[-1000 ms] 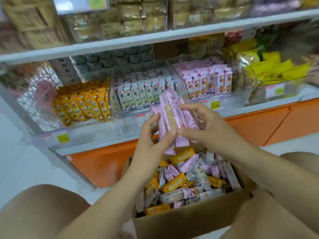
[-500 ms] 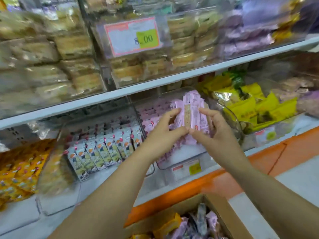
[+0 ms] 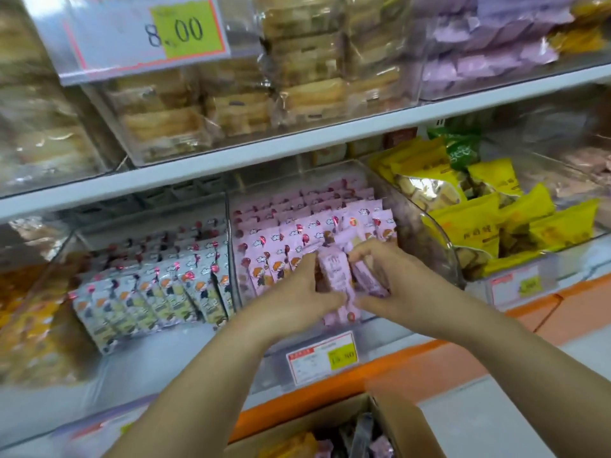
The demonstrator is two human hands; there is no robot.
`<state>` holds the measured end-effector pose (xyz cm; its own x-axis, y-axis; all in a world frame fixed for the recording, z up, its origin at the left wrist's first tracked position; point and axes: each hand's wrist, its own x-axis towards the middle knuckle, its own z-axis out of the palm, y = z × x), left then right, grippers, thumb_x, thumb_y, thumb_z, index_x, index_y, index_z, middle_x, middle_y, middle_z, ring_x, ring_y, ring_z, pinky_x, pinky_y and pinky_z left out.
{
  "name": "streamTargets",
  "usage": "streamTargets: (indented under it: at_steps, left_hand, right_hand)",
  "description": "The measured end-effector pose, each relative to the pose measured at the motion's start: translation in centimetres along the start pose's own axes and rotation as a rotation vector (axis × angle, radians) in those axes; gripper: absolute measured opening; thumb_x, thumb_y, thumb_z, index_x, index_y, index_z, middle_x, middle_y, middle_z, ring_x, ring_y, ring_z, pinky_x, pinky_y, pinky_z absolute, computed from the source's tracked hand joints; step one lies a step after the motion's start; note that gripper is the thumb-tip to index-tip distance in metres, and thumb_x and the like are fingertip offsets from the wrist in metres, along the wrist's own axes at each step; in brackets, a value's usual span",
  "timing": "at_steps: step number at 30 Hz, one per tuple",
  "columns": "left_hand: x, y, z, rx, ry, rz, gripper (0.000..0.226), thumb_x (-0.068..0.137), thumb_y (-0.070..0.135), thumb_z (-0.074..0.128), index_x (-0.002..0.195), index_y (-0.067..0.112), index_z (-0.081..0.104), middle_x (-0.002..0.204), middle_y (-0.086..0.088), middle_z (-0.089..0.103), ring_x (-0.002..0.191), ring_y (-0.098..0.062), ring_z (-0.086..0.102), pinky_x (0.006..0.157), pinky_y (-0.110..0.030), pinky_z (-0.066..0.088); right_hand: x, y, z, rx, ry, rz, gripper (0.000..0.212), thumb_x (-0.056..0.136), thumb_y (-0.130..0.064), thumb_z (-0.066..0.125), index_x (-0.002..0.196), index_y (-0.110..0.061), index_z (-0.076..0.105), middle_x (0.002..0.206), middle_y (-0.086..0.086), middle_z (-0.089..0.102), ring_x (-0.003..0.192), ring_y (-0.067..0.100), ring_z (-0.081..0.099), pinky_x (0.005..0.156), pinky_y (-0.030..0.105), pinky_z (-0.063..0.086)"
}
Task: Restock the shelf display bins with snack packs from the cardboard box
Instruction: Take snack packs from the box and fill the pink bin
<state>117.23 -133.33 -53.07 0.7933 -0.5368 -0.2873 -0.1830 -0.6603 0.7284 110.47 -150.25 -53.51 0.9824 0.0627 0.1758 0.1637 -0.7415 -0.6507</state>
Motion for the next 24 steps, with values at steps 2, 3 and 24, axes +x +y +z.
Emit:
streamTargets:
  at_steps: [2,3,24]
  left_hand:
    - [-0.1,-0.1,0.3,-0.033,0.017,-0.019,0.074,0.079,0.044,0.069,0.141,0.037,0.029,0.128,0.007,0.055,0.115,-0.015,0.055,0.103,-0.035,0.042]
    - [-0.2,0.0,0.4,-0.031,0.029,-0.03,0.072,0.085,0.038,0.068,0.143,0.035,0.027,0.129,0.006,0.052,0.116,-0.015,0.053,0.102,-0.031,0.041]
    - [-4.4,1.9,-3.3,0.413,0.203,0.164,0.046,0.093,0.025,0.058,0.134,0.041,0.044,0.078,0.012,0.054,0.064,0.002,0.055,0.057,-0.012,0.038]
  right_hand:
    - [0.3,0.5,-0.3,0.005,-0.067,-0.008,0.031,0.084,-0.024,0.069,0.095,-0.038,0.044,0.088,-0.013,0.046,0.076,0.001,0.046,0.064,0.018,0.038]
    - [0.5,0.7,-0.3,0.014,-0.094,-0.005,0.027,0.085,-0.022,0.067,0.09,-0.037,0.045,0.093,-0.01,0.052,0.081,0.006,0.051,0.07,0.025,0.044]
    - [2.1,-1.4,-2.9,-0.194,-0.299,0.123,0.033,0.088,-0.012,0.059,0.114,-0.03,0.052,0.087,-0.008,0.044,0.056,0.002,0.037,0.044,0.01,0.033]
